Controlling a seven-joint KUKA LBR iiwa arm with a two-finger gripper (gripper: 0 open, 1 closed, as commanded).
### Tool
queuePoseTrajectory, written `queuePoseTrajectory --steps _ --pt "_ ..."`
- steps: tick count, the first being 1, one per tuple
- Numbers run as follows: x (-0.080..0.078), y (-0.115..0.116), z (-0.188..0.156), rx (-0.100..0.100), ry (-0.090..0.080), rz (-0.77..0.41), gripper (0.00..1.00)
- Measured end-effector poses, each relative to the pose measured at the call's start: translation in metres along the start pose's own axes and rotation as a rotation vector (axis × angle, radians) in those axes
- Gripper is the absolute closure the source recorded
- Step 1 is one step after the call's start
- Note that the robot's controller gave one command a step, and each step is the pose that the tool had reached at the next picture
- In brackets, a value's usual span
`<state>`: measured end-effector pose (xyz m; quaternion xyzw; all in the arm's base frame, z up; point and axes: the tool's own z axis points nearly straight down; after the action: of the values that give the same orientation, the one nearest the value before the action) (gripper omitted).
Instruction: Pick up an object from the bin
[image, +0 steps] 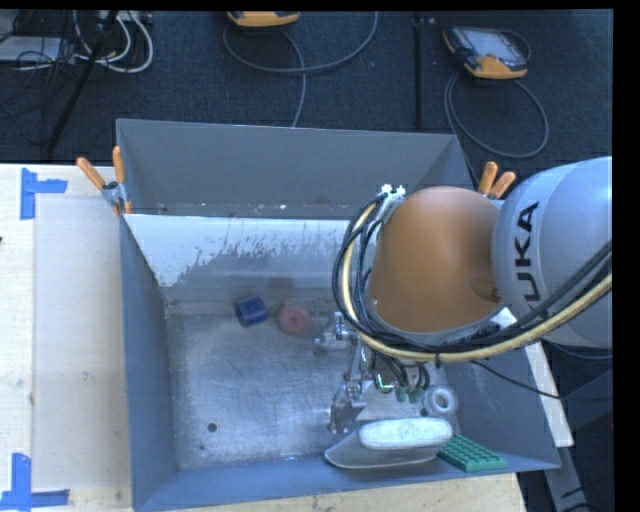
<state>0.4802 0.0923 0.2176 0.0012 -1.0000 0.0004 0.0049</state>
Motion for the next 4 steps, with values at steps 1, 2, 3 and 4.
queuePoseTrajectory --steps 1,2,3,4 --pt "-0.006 -0.086 0.137 -0.001 -0.017 -0.118 0.00" --pt "-0.076 -0.144 0.116 0.002 -0.017 -0.049 0.00" --pt "-0.100 -0.145 0.117 0.000 -0.013 -0.084 0.00" --pt "-0.094 -0.147 0.145 -0.001 -0.016 -0.091 0.00"
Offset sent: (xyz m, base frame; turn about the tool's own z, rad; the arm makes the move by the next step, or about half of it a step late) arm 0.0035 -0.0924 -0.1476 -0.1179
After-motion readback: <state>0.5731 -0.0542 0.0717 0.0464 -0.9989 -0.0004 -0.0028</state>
